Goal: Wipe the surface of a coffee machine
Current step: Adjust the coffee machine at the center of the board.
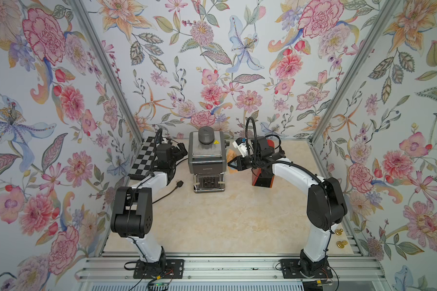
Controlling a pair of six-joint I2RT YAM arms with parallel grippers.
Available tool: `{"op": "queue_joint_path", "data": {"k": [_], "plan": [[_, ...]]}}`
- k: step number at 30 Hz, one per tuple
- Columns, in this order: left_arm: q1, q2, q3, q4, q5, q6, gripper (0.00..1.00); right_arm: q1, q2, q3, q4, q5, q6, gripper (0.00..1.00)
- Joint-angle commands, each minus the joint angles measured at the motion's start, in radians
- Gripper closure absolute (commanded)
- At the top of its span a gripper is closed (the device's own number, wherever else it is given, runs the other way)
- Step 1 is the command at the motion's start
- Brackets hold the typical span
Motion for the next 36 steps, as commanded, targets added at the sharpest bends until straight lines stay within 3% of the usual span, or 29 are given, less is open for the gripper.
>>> {"op": "queue_joint_path", "data": {"k": [1,7,13,22,29,36], "plan": [[0.011,-0.077,-0.021,0.01,0.033,-0.003,0.01,0.029,0.027,-0.038,0.037,0.098,0.091,1.0],[0.012,-0.229,-0.02,-0.072,0.019,0.038,0.01,0.041,0.06,-0.107,0.116,0.316,0.231,1.0],[0.008,-0.324,0.02,-0.157,0.067,0.062,0.01,0.076,0.094,-0.075,0.113,0.461,0.265,1.0],[-0.035,-0.383,0.016,-0.177,0.132,0.04,0.01,0.086,0.226,0.034,0.158,0.296,0.272,1.0],[-0.051,-0.389,-0.023,-0.144,0.131,0.026,0.01,0.094,0.254,-0.048,0.491,0.143,0.369,1.0],[-0.059,-0.367,-0.03,-0.137,0.149,0.023,0.01,0.122,0.332,0.071,0.546,0.068,0.377,1.0]]}}
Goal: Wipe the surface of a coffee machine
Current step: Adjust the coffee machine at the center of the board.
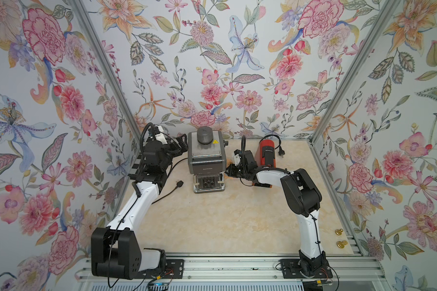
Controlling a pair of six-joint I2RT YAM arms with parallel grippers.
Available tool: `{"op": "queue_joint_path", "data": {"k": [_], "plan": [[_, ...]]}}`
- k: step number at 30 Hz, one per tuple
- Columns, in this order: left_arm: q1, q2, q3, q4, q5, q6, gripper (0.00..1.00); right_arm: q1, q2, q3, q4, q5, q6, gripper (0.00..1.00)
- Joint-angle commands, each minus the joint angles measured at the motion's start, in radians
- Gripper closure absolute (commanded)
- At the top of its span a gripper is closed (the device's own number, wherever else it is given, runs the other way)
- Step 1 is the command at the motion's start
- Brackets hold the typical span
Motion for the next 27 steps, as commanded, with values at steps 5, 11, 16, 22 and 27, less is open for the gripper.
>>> {"op": "queue_joint_path", "data": {"k": [5,11,16,22,27], "plan": [[-0.007,0.012,-0.024,0.004,0.001,-0.013,0.01,0.096,0.086,0.192,0.097,-0.164,0.023,1.0],[0.004,0.043,-0.04,0.014,-0.014,-0.012,0.01,0.166,0.088,0.187,0.085,-0.161,0.027,1.0],[0.038,0.073,-0.029,0.017,-0.012,-0.015,0.01,0.21,0.099,0.182,0.109,-0.16,0.052,1.0],[0.071,0.069,-0.028,0.02,-0.008,-0.021,0.01,0.258,0.103,0.176,0.116,-0.155,0.078,1.0],[0.091,0.048,-0.045,0.022,-0.014,-0.023,0.01,0.283,0.082,0.126,0.151,-0.154,0.101,1.0]]}}
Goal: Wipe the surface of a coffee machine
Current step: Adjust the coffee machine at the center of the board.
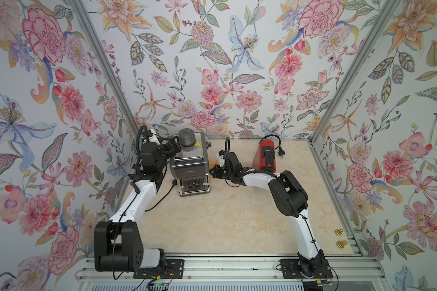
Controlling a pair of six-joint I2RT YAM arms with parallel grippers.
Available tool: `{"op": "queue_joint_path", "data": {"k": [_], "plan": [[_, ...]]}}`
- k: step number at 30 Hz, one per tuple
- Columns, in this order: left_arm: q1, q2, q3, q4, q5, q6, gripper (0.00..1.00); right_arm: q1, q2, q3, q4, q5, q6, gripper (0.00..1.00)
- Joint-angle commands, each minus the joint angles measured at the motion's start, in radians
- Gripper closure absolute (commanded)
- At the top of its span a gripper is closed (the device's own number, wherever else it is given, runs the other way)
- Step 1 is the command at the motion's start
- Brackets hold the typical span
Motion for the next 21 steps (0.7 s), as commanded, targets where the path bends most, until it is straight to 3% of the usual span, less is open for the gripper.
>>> {"op": "queue_joint_path", "data": {"k": [1,12,18,21], "plan": [[0.012,-0.004,-0.02,-0.006,0.01,-0.006,0.01,0.136,-0.006,-0.007,0.118,-0.215,0.046,1.0],[0.065,-0.033,-0.014,-0.018,0.04,-0.008,0.01,0.187,0.04,0.062,0.126,-0.247,0.089,1.0],[0.071,-0.068,0.01,-0.053,0.027,0.011,0.01,0.12,-0.029,0.019,0.053,-0.207,0.042,1.0],[0.074,-0.124,0.053,-0.139,-0.055,0.09,0.01,0.067,-0.107,0.022,-0.078,-0.135,-0.046,1.0]]}}
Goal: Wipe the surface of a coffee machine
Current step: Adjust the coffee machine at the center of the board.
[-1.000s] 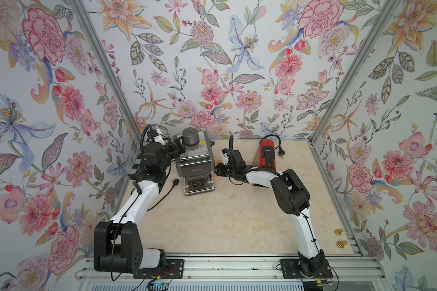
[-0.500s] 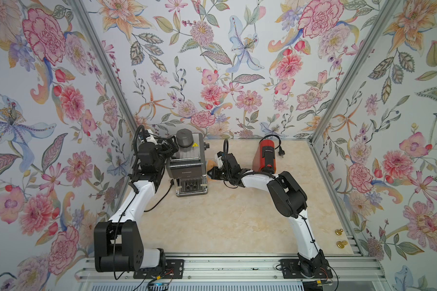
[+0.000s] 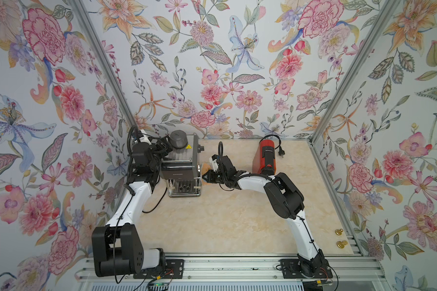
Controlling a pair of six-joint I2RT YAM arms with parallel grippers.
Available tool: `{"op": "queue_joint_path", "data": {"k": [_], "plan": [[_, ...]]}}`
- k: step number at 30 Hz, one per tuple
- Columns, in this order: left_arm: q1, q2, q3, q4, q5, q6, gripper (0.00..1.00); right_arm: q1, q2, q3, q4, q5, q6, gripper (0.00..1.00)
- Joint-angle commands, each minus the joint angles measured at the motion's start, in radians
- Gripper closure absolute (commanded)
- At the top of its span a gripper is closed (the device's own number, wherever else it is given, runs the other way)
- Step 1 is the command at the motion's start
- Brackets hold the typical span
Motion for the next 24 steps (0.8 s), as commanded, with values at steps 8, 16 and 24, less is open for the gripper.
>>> {"op": "queue_joint_path", "data": {"k": [8,16,24], "plan": [[-0.034,-0.236,0.119,-0.193,-0.05,0.211,0.01,-0.139,-0.367,-0.085,-0.188,0.022,-0.181,1.0],[-0.42,-0.158,0.116,-0.088,-0.054,0.216,0.01,-0.328,-0.637,-0.134,-0.253,-0.003,-0.222,1.0],[-0.647,0.235,0.233,0.102,-0.062,0.13,0.01,-0.628,-0.812,-0.247,-0.33,-0.076,-0.255,1.0]]}}
